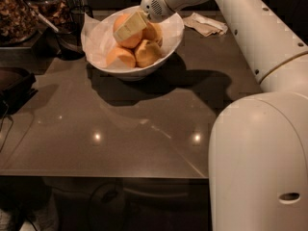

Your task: Pick orange from white bowl

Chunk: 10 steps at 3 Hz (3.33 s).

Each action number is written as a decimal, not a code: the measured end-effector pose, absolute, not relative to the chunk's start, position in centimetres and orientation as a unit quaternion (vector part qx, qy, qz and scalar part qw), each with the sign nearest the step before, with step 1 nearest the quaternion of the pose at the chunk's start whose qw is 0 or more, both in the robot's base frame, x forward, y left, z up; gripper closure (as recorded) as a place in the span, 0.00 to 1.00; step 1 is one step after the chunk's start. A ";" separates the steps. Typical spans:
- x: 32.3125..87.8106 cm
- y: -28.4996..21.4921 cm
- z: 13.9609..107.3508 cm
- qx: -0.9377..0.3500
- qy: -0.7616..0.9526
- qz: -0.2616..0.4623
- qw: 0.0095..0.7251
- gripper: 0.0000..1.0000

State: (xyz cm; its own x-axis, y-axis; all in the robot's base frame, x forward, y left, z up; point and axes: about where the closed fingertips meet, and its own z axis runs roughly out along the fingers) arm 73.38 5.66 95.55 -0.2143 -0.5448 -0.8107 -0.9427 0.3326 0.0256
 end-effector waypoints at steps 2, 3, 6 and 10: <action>73.5 6.3 94.6 -0.512 0.728 0.285 0.355 0.27; 73.4 6.8 94.1 -0.512 0.728 0.287 0.354 0.46; 73.0 7.4 95.5 -0.504 0.714 0.310 0.373 1.00; 69.2 7.1 101.3 -0.493 0.672 0.353 0.424 1.00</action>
Offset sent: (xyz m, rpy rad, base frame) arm -0.0014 0.0130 -0.0362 0.0239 0.0707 0.0406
